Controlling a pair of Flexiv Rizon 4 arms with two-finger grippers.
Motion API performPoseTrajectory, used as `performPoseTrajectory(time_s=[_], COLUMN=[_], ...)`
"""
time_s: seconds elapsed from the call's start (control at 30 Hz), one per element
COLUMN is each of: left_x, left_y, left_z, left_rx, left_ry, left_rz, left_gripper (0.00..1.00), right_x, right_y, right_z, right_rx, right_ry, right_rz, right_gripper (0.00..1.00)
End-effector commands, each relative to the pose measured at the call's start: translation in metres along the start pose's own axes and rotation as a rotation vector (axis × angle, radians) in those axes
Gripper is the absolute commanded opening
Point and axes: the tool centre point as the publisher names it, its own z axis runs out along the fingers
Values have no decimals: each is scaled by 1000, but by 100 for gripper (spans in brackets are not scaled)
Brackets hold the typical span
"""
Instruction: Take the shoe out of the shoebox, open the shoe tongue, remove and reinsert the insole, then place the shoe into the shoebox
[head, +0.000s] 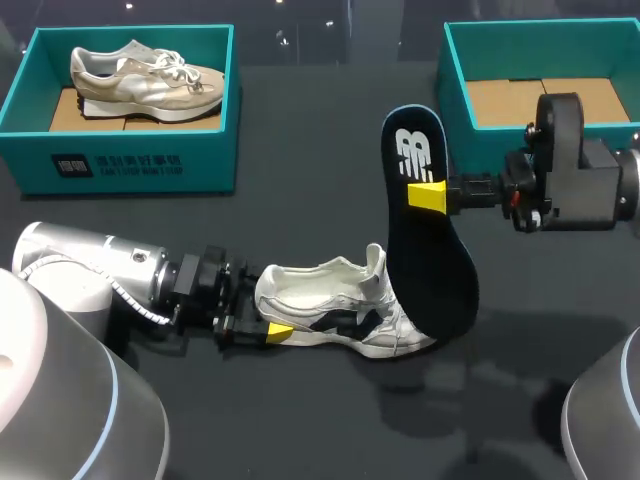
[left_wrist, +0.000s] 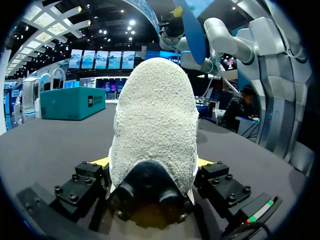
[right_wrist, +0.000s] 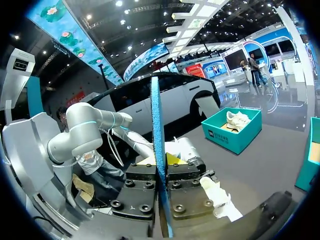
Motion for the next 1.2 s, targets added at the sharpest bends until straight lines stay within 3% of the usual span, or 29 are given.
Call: performPoseTrajectory(time_s=[0.03, 0.5, 0.83, 1.2], left_x=[0, 0, 0, 0], left_y=[0, 0, 0, 0], left_z=[0, 0, 0, 0], left_rx=[0, 0, 0, 0], left_ry=[-1, -1, -1, -1], left_rz=[0, 0, 0, 0], left_gripper=[0, 0, 0, 0], right_x=[16, 23, -7, -20], right_y=[-10, -18, -18, -19], right_z=[-14, -18, -13, -11], right_rx=[-33, -21, -7, 14], right_ry=[-57, -26, 40, 133], right_rz=[2, 4, -12, -33], right_gripper=[0, 0, 0, 0])
